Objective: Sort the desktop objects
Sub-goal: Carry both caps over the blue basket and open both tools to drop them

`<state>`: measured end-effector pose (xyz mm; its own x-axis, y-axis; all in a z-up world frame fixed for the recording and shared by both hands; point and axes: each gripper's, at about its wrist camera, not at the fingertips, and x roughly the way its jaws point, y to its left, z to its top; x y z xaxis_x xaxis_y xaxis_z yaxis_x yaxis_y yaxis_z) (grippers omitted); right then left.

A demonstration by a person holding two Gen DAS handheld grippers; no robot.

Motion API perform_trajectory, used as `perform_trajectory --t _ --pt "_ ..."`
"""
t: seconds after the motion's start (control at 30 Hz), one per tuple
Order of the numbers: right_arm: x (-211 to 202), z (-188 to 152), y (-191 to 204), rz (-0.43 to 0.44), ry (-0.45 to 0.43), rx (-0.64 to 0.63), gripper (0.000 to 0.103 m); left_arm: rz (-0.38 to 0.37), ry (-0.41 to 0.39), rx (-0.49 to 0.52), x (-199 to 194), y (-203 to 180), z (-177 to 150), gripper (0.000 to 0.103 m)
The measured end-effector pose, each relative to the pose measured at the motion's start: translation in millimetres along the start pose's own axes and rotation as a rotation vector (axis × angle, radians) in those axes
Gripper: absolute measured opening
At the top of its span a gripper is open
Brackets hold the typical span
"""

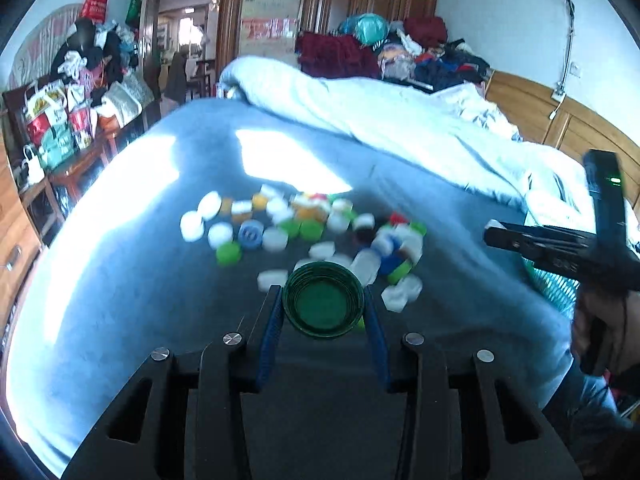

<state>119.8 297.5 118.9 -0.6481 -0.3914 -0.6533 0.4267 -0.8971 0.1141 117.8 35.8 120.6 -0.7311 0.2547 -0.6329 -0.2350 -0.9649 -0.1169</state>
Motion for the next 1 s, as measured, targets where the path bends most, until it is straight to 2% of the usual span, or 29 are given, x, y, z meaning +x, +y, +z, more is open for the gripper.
perform_trajectory --t 0.27,0.53,1.0 --pt "-82.1 22.3 -12.8 -0.075 -0.116 -0.019 0.035 -0.083 -0.072 0.045 -12.3 -61.5 38.8 0.034" --pt "-146.2 10.4 -58.9 -0.173 -0.172 0.03 0.035 -0.185 -0.13 0.151 -16.7 -142.6 71.6 0.034" --pt "-217.7 -23.1 -150.4 -0.313 -0.199 0.168 0.036 -0.35 -0.109 0.274 -6.8 -267.1 93.3 0.034"
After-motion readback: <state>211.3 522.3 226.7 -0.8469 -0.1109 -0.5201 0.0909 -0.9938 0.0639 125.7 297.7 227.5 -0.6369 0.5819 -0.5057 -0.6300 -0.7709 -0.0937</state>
